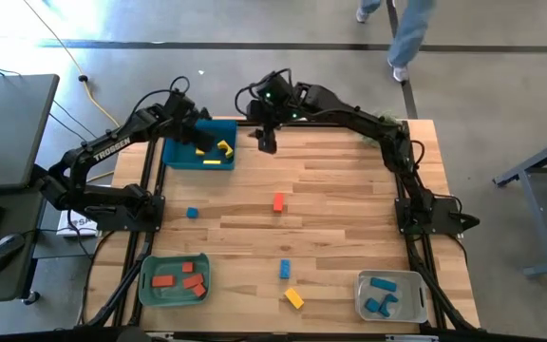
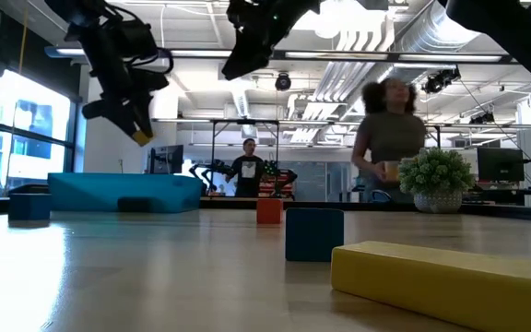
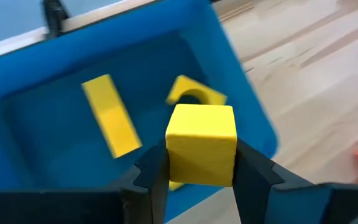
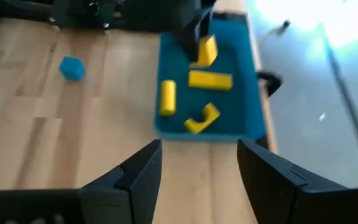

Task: Sort & place blocks by color
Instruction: Put the top yellow block into the dark blue bin

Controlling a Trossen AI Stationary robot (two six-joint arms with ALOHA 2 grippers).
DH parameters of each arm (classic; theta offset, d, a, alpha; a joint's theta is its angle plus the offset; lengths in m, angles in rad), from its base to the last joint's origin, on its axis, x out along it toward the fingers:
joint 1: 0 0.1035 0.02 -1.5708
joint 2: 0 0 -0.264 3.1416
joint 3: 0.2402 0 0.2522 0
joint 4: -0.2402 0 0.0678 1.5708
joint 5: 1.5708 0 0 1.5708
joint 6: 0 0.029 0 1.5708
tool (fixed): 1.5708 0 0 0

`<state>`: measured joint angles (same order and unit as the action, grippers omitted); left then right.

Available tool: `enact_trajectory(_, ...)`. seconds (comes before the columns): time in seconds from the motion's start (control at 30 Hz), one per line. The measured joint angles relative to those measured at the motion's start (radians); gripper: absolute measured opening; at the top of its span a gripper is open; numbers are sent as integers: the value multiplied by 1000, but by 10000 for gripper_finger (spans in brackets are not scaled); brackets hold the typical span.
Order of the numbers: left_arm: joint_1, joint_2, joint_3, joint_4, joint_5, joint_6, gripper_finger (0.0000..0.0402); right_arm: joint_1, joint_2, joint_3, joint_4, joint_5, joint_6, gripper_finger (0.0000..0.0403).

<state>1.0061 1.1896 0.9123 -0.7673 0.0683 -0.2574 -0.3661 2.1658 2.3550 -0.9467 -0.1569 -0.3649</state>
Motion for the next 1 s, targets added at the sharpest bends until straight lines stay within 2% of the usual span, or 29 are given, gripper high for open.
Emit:
enact_trajectory(0.13,0,0,0,-32,-31,40,114,26,0,0,-71,0,144,195)
enact_trajectory(0.43,0,0,0,-86,-32,106,116,102,0,0,-223,-1,505,195)
enact_trajectory(0.53,0,0,0,-90,-32,129,116,137,0,0,-279,5,569,195)
enact_trajectory(0.7,1,0,0,-90,-35,166,117,203,0,0,-350,82,665,195)
enact_trajectory(1.0,1,1,0,-92,-59,209,131,321,0,0,-389,98,901,195)
